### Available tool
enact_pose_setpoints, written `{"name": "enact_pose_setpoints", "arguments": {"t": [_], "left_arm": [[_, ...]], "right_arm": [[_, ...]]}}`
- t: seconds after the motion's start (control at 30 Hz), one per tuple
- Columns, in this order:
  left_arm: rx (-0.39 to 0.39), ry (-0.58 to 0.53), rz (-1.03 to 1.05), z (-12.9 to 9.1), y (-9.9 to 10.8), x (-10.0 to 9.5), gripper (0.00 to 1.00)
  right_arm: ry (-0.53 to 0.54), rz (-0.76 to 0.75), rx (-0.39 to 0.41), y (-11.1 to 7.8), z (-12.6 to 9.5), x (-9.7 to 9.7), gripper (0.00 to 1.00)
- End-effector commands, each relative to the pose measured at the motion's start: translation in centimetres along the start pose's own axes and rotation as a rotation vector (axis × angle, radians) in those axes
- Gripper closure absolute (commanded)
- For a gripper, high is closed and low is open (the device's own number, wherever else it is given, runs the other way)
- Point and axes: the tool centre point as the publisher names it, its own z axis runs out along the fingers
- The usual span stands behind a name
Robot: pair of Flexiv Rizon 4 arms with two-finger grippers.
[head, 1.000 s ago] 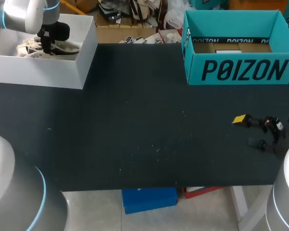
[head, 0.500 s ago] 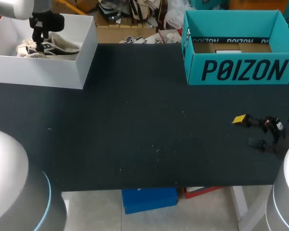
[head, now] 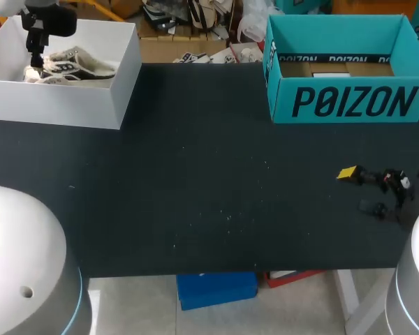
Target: Take the shoe out of the shoebox, open the shoe tongue, remove and reinsert the insole, then place the shoe into the shoebox
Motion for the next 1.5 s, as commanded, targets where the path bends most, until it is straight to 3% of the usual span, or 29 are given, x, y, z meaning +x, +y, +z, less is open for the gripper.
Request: {"name": "enact_pose_setpoints", "arguments": {"t": [0.03, 0.1, 0.17, 0.27, 0.3, 0.53, 0.87, 1.07, 1.5], "left_arm": [[0.012, -0.031, -0.015, -0.4, 1.2, 1.9, 0.24], [0.016, -0.029, -0.021, 0.0, 1.5, 1.8, 0.53], [0.016, -0.028, -0.031, 0.6, 1.9, 1.5, 0.64], [0.016, -0.024, -0.043, 1.4, 2.6, 1.2, 0.96], [0.017, -0.022, -0.047, 1.6, 2.8, 1.1, 1.00], [0.008, -0.024, -0.058, 2.6, 4.6, 1.0, 1.00], [-0.011, 0.039, -0.102, 4.6, 7.5, 3.3, 1.00], [-0.018, 0.056, -0.127, 6.0, 9.0, 3.7, 1.00], [-0.021, 0.119, -0.134, 7.6, 8.7, 5.4, 1.00]], "right_arm": [[0.001, 0.001, -0.002, -0.1, -0.2, 0.0, 0.00], [0.001, 0.001, -0.002, -0.1, -0.2, 0.0, 0.00], [0.001, 0.001, -0.002, -0.1, -0.2, 0.0, 0.00], [0.001, 0.001, -0.002, -0.1, -0.2, 0.0, 0.00], [0.001, 0.001, -0.002, -0.1, -0.2, 0.0, 0.00], [0.001, 0.001, -0.002, -0.1, -0.2, 0.0, 0.00], [0.001, 0.001, -0.002, -0.1, -0.2, 0.0, 0.00], [0.001, 0.001, -0.002, -0.1, -0.2, 0.0, 0.00], [0.001, 0.001, -0.002, -0.1, -0.2, 0.0, 0.00]]}}
